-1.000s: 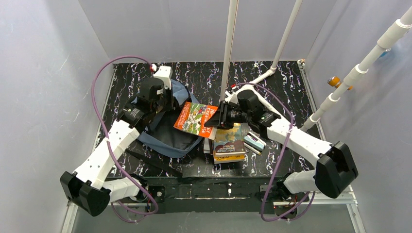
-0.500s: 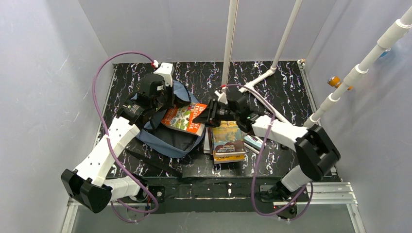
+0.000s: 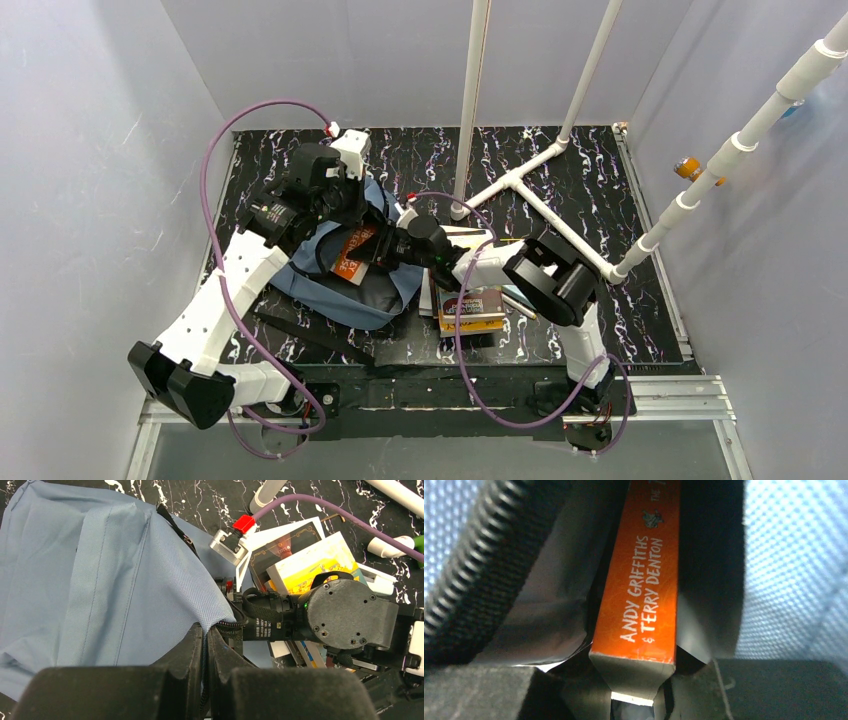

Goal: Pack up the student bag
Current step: Place the book in the student bag, then pick up the book from the center of the board, then place the book in the student bag.

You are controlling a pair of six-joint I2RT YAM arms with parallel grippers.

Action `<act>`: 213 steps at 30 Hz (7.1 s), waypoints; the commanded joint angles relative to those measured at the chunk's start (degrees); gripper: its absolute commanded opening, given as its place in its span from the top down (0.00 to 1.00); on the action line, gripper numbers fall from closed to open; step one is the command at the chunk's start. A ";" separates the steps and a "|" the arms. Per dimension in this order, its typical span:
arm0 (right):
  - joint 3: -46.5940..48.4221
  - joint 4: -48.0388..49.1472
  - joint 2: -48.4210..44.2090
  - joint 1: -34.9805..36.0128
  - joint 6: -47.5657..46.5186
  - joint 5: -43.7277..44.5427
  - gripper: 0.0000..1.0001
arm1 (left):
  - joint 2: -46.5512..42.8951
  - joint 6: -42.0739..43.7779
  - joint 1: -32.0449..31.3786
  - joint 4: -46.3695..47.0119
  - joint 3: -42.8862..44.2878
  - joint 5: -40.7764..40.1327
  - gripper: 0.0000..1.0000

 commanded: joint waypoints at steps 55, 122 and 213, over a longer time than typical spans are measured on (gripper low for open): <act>11.64 -42.27 -10.69 -0.41 -30.43 6.43 0.04 | -9.65 -2.56 -0.02 4.94 -11.74 -16.36 1.00; -26.88 -74.71 -62.06 -26.34 -33.09 -8.39 0.25 | 22.20 -23.37 -20.05 15.33 -13.67 18.68 0.83; -8.71 -62.38 -61.99 -26.47 -36.86 -25.24 0.99 | 2.12 0.66 -19.82 2.85 -9.80 -39.53 1.00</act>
